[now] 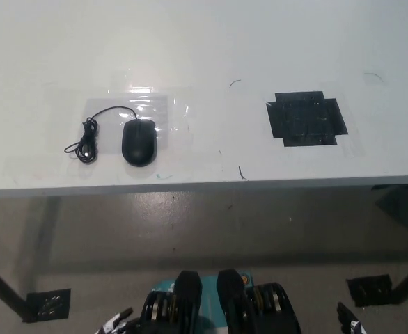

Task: The robot uses left hand to click on the left button of the black mouse, which is placed on the left area of the table

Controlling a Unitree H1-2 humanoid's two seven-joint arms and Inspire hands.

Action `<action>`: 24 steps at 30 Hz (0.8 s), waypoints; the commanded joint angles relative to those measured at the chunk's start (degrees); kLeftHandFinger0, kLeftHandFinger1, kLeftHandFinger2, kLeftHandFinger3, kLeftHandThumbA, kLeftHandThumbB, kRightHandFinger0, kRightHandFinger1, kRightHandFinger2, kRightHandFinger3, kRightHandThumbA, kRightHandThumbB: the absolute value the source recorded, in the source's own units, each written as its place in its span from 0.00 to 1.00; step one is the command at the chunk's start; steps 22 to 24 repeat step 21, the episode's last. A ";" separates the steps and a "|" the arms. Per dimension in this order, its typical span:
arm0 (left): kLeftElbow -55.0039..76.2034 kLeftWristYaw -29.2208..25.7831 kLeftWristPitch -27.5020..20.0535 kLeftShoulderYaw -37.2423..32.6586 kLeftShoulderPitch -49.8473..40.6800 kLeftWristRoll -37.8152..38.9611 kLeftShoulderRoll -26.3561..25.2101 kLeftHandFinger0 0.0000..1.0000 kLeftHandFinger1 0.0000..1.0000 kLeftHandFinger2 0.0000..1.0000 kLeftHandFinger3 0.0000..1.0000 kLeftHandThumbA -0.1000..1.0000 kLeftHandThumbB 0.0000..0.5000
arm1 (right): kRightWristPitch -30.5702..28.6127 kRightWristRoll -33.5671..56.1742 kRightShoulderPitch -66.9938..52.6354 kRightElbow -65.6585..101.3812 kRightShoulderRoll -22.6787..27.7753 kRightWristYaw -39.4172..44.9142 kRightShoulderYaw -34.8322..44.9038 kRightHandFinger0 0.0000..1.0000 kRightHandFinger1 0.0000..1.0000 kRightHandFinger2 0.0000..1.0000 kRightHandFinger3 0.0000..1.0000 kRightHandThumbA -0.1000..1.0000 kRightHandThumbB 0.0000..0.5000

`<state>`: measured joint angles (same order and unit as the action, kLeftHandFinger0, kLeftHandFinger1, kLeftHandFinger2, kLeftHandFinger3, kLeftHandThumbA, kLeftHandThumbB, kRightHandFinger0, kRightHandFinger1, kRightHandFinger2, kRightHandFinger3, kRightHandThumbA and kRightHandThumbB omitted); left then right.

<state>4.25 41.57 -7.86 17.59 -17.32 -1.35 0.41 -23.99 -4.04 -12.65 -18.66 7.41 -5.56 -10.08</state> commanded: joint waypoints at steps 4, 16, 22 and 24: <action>-11.38 -17.56 -19.06 3.25 2.45 -1.62 0.53 1.00 1.00 1.00 1.00 1.00 0.69 | -2.94 -2.06 2.51 0.89 -0.44 -4.66 -1.78 1.00 1.00 1.00 1.00 1.00 0.74; -13.26 -21.95 -19.06 -1.33 2.95 -2.40 -1.94 1.00 1.00 1.00 1.00 1.00 0.69 | -2.94 -1.98 3.72 -0.15 0.08 -6.60 -3.25 1.00 1.00 1.00 1.00 1.00 0.77; -13.06 -23.51 -19.06 -3.08 2.61 -2.36 -2.82 1.00 1.00 1.00 1.00 1.00 0.67 | -2.94 -1.70 3.87 -0.45 0.27 -6.81 -3.64 1.00 1.00 1.00 1.00 1.00 0.78; -13.06 -23.51 -19.06 -3.08 2.61 -2.36 -2.82 1.00 1.00 1.00 1.00 1.00 0.67 | -2.94 -1.70 3.87 -0.45 0.27 -6.81 -3.64 1.00 1.00 1.00 1.00 1.00 0.78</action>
